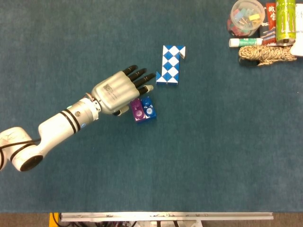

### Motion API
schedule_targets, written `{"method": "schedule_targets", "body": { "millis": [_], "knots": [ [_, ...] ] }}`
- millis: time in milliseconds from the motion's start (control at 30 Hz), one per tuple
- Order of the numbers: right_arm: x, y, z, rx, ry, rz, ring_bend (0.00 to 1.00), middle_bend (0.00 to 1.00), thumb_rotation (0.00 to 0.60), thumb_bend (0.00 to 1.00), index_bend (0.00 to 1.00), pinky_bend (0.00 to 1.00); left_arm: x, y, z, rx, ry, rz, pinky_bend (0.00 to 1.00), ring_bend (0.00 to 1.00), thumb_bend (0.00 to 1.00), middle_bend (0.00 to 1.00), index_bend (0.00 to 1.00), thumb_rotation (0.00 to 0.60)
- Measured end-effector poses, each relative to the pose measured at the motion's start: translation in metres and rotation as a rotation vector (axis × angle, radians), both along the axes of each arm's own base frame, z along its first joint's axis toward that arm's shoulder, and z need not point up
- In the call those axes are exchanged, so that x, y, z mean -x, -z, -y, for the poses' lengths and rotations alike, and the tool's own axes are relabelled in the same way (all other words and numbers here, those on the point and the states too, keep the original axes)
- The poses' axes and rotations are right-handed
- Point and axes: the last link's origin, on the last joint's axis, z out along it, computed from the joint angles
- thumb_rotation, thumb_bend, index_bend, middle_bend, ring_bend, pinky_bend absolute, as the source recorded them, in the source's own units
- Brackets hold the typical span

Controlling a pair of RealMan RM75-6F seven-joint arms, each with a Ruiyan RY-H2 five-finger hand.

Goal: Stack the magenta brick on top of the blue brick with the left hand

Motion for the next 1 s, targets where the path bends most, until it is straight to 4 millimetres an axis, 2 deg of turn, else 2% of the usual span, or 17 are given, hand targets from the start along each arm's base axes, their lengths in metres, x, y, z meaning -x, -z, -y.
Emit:
{"method": "schedule_targets", "body": {
  "millis": [133, 333, 533, 733, 800, 1000],
  "knots": [
    [-0.001, 0.001, 0.0, -0.006, -0.005, 0.0, 0.25, 0.39, 0.6, 0.78, 0.52, 0.0, -0.001, -0.013, 0.005, -0.025, -0.021, -0.002, 0.1, 0.0, 0.32, 0.0, 0.13, 0.6],
    [-0.002, 0.002, 0.001, -0.011, -0.011, 0.0, 0.25, 0.39, 0.6, 0.78, 0.52, 0.0, 0.007, -0.046, 0.017, -0.095, -0.089, 0.009, 0.11, 0.0, 0.32, 0.0, 0.16, 0.6],
    [-0.003, 0.005, 0.003, -0.026, -0.013, -0.002, 0.25, 0.39, 0.6, 0.78, 0.52, 0.0, 0.026, -0.075, 0.03, -0.175, -0.173, 0.042, 0.15, 0.0, 0.32, 0.04, 0.24, 0.6],
    [-0.003, 0.011, 0.007, -0.049, -0.014, -0.013, 0.25, 0.39, 0.6, 0.77, 0.52, 0.0, 0.061, -0.108, 0.057, -0.301, -0.26, 0.092, 0.16, 0.02, 0.32, 0.07, 0.29, 0.6],
    [-0.003, 0.012, 0.008, -0.056, -0.014, -0.014, 0.25, 0.39, 0.6, 0.78, 0.52, 0.0, 0.073, -0.119, 0.069, -0.346, -0.294, 0.104, 0.17, 0.04, 0.32, 0.1, 0.3, 0.6],
    [-0.003, 0.016, 0.012, -0.07, -0.011, -0.016, 0.25, 0.39, 0.6, 0.78, 0.52, 0.0, 0.093, -0.14, 0.095, -0.455, -0.343, 0.171, 0.3, 0.17, 0.32, 0.28, 0.36, 0.6]
  ]
}}
